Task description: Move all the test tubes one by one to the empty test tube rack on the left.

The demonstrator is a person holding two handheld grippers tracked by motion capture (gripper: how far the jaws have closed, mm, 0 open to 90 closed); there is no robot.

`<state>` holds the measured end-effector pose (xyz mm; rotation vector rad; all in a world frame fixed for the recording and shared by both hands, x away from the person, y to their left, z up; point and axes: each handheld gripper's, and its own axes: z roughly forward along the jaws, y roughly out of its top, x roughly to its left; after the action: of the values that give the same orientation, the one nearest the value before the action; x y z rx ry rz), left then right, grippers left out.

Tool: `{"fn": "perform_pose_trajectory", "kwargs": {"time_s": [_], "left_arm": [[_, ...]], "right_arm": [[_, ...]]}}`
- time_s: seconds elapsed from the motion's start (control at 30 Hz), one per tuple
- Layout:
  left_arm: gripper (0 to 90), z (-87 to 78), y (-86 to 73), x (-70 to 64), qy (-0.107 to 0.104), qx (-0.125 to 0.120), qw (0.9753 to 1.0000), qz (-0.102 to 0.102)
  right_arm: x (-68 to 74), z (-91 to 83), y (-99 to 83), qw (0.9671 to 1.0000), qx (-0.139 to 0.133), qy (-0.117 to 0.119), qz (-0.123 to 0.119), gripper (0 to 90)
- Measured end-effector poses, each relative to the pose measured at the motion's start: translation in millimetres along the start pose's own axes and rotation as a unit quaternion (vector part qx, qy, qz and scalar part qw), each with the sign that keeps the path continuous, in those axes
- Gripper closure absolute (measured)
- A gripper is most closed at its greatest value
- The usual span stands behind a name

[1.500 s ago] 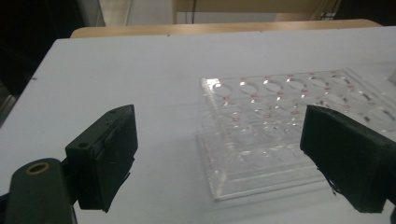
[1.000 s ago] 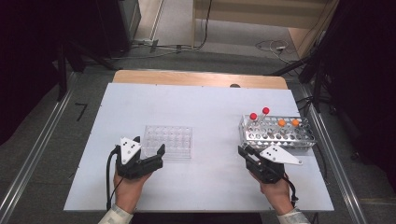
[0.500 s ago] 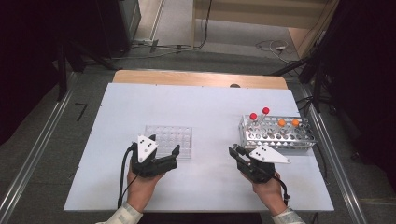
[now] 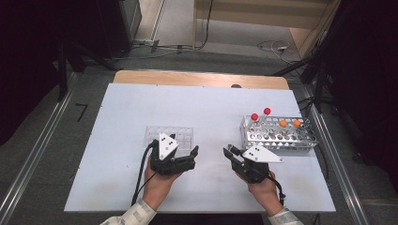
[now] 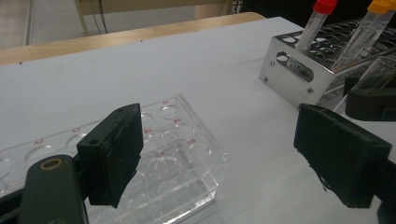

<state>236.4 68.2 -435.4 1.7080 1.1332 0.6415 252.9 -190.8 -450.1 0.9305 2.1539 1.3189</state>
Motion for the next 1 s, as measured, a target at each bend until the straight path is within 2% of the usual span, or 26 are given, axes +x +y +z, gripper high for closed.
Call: {"fn": "perform_pose_trajectory", "kwargs": {"time_s": [0.23, 0.4, 0.5, 0.57, 0.73, 0.87, 1.0], "left_arm": [[18.1, 4.2, 5.1, -9.8, -0.014, -0.005, 0.9999, 0.008], [20.3, 7.7, 9.0, -20.3, -0.035, -0.008, 0.9993, 0.009], [22.8, 9.8, 11.7, -28.5, -0.053, -0.011, 0.9984, 0.016], [28.3, 10.5, 12.8, -33.1, -0.069, -0.016, 0.9973, 0.019], [49.9, 14.0, 13.6, -38.4, -0.108, -0.022, 0.9938, 0.018], [51.4, 18.6, 13.5, -41.5, -0.122, -0.013, 0.9923, 0.018], [55.7, 22.2, 12.4, -43.7, -0.123, -0.006, 0.9922, 0.021]], "right_arm": [[5.1, 5.4, 2.1, 1.0, 0.001, 0.007, -0.005, 73.0], [9.1, 10.8, 0.4, 0.9999, 0.007, 0.008, -0.008, 73.0], [12.5, 14.7, 0.1, 0.9998, 0.008, 0.01, -0.013, 73.0], [15.2, 16.6, 0.3, 0.9998, 0.009, 0.012, -0.015, 73.0], [21.1, 17.3, 1.4, 0.9996, 0.007, 0.019, -0.021, 73.0], [23.5, 16.0, 2.3, 0.9995, 0.005, 0.022, -0.024, 73.0], [24.4, 15.9, 2.3, 0.9994, 0.004, 0.023, -0.027, 73.0]]}}
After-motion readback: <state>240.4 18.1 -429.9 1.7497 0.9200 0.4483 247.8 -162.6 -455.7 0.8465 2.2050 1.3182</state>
